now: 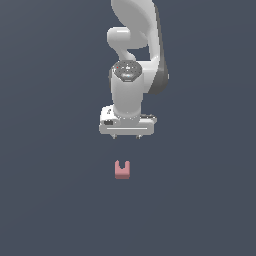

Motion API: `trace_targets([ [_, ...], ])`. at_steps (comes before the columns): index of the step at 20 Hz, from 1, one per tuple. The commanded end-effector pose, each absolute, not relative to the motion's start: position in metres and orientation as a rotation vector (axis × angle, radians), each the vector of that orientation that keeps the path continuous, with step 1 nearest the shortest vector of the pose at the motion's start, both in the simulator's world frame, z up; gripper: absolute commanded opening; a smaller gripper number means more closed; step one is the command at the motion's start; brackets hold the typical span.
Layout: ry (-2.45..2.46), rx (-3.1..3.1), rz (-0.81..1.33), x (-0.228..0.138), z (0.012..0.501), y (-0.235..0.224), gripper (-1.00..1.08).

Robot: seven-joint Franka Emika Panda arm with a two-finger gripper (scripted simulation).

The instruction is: Pick up the object and move it to a goal position.

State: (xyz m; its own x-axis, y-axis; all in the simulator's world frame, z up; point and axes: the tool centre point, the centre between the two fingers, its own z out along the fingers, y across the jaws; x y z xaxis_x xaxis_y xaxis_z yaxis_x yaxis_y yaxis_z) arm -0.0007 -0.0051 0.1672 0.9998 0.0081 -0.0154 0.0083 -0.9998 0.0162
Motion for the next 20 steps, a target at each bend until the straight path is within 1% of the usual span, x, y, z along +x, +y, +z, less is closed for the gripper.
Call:
trace_targets([
  [1, 0.013, 3.125, -0.024, -0.001, 0.167, -0.005, 1.0],
  [13, 0.083, 3.097, -0.045, -0.005, 0.173, -0.005, 1.0],
  [20, 0.07, 3.102, -0.04, 0.007, 0.165, -0.007, 1.0],
])
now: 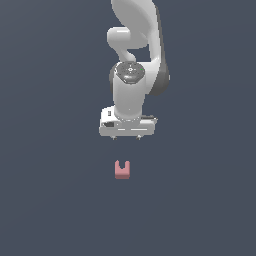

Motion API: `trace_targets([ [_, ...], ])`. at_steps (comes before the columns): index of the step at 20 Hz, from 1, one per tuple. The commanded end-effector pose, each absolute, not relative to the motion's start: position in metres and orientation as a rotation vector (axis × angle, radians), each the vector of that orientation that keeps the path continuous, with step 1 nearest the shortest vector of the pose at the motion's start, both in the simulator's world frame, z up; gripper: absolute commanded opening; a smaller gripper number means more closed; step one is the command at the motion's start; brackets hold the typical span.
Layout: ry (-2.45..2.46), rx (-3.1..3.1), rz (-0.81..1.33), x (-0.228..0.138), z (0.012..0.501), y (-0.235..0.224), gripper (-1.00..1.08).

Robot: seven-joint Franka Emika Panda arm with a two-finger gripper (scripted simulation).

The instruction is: Pick up the object and move it to a goal position.

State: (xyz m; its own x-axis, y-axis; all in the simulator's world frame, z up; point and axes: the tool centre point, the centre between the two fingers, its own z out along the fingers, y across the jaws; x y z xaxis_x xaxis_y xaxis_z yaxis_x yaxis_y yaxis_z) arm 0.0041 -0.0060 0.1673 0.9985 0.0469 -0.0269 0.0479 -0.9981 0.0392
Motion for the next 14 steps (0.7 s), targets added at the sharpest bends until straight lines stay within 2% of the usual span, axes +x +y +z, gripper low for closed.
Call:
trace_targets([
  [1, 0.067, 3.103, -0.038, 0.011, 0.163, -0.007, 1.0],
  [14, 0.004, 3.13, -0.011, 0.067, 0.113, -0.019, 1.0],
])
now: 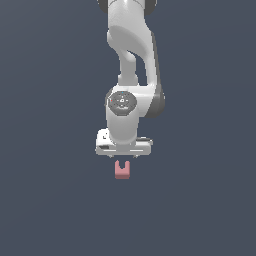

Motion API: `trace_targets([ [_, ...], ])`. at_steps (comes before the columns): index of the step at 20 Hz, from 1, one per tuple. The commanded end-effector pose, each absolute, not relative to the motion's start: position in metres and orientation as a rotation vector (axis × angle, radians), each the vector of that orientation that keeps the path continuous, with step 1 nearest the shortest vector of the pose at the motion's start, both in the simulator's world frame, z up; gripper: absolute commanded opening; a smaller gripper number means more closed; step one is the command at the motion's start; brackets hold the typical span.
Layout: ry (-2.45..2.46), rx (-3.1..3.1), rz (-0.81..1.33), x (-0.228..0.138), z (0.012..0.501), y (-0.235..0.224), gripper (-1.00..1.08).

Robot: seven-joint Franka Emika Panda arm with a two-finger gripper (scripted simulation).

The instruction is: Pick up the object and move it to a goal position.

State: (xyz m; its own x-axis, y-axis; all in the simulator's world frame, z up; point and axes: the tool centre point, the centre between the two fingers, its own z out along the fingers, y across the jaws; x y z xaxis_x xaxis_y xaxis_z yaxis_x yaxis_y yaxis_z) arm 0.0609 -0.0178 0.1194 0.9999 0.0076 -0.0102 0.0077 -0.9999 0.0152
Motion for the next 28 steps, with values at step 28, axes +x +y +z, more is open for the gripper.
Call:
trace_targets([
  [28, -0.023, 3.141, 0.0, 0.086, 0.039, -0.025, 1.0],
])
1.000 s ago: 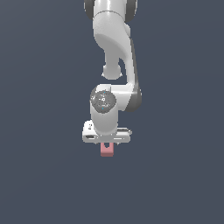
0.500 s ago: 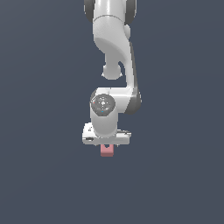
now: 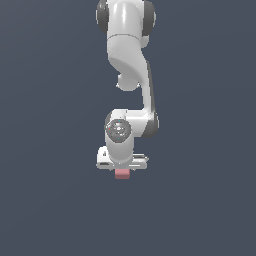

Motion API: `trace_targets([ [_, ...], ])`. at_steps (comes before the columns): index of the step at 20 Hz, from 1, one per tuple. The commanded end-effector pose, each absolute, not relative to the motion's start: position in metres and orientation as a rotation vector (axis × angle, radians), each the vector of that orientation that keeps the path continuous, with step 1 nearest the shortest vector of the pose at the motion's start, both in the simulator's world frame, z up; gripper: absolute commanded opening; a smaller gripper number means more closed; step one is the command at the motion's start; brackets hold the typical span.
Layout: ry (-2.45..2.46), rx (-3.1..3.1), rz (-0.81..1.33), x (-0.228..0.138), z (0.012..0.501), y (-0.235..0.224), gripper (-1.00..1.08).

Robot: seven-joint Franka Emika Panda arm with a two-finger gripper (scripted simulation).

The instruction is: Pick up the object and move it to a goal position.

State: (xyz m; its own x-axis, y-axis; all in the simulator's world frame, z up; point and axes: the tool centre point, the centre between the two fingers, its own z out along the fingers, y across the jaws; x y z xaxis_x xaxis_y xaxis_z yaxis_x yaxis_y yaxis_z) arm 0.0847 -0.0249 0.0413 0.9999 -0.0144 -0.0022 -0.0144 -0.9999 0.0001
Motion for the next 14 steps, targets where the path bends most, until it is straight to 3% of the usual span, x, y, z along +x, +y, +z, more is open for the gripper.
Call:
trace_targets([
  [1, -0.023, 3.141, 0.0, 0.0861, 0.0388, -0.0249, 1.0],
  [3, -0.023, 3.141, 0.0, 0.0866, 0.0396, -0.0249, 1.0],
  [4, -0.023, 3.141, 0.0, 0.0866, 0.0396, -0.0249, -1.0],
  [14, -0.023, 3.141, 0.0, 0.0865, 0.0397, -0.0249, -1.0],
])
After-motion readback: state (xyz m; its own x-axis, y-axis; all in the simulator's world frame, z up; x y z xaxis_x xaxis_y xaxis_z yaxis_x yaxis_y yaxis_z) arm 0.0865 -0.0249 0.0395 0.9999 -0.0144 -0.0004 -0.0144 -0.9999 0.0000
